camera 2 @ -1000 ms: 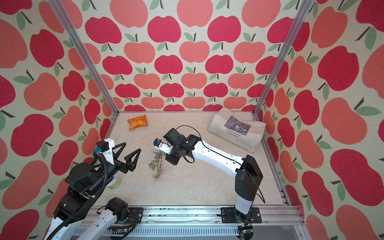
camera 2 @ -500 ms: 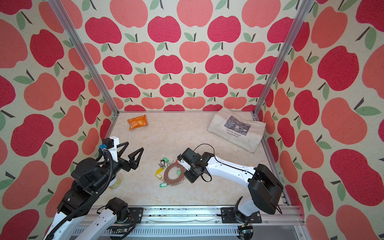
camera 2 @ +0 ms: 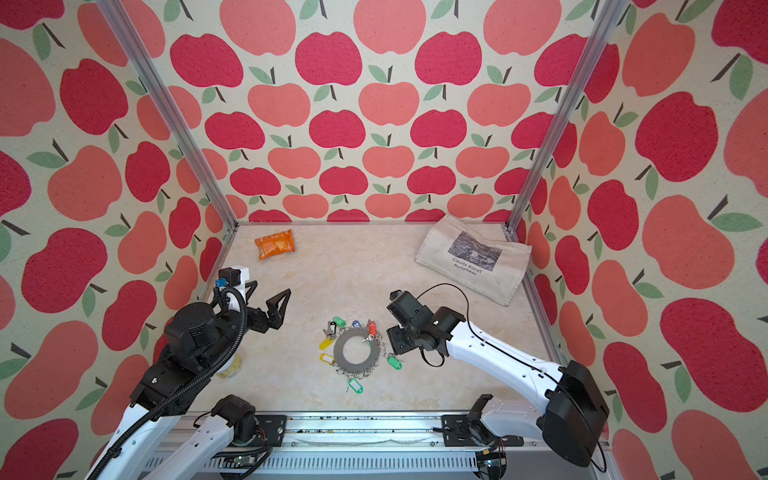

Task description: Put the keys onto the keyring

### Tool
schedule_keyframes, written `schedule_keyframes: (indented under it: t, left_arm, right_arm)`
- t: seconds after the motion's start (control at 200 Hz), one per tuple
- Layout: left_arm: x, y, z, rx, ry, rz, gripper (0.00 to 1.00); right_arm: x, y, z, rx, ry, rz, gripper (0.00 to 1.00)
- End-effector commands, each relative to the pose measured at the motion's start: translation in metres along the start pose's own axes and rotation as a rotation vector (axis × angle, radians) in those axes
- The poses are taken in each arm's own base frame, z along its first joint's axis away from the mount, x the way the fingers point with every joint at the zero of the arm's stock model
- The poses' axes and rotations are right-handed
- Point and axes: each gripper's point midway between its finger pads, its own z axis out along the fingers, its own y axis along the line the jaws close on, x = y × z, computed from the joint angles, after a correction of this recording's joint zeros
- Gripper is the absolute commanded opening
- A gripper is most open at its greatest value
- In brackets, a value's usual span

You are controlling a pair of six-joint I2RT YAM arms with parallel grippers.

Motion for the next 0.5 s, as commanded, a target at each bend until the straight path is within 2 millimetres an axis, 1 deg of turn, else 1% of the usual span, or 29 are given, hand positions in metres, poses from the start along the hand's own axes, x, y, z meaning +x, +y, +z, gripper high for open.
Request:
schedule_keyframes:
  t: [0.0, 0.135, 0.18, 0.23, 0.29, 0.31, 0.37, 0.495]
  left_arm:
    - [0.009, 0.02, 0.013, -0.097, 0.017, 0.04, 1.0]
    - [0.011, 0.04, 0.026, -0.159, -0.004, 0.052, 0.99]
    - [0.012, 0.044, 0.03, -0.166, -0.015, 0.061, 0.99]
    - [0.017, 0.051, 0.035, -0.184, -0.011, 0.072, 0.99]
    - [0.027, 0.061, 0.042, -0.215, 0.008, 0.085, 0.99]
    - [0.03, 0.065, 0.043, -0.227, 0.013, 0.088, 0.99]
    - [0.04, 0.074, 0.05, -0.251, 0.023, 0.09, 0.99]
    - [0.051, 0.085, 0.06, -0.261, -0.004, 0.114, 0.99]
  right_arm:
    - [-0.031, -0.017, -0.017, 0.029, -0.122, 0.024, 0.7]
    - [-0.063, -0.041, -0.031, 0.032, -0.251, 0.012, 0.78]
    - [-0.071, -0.052, -0.035, 0.056, -0.291, 0.006, 0.81]
    - [-0.08, -0.064, -0.038, 0.077, -0.327, 0.007, 0.83]
    - [-0.087, -0.083, -0.042, 0.105, -0.368, 0.026, 0.86]
    - [-0.091, -0.09, -0.044, 0.114, -0.389, 0.034, 0.92]
    - [-0.097, -0.108, -0.048, 0.142, -0.441, 0.057, 0.98]
    - [-0.103, -0.145, -0.05, 0.235, -0.52, 0.069, 0.99]
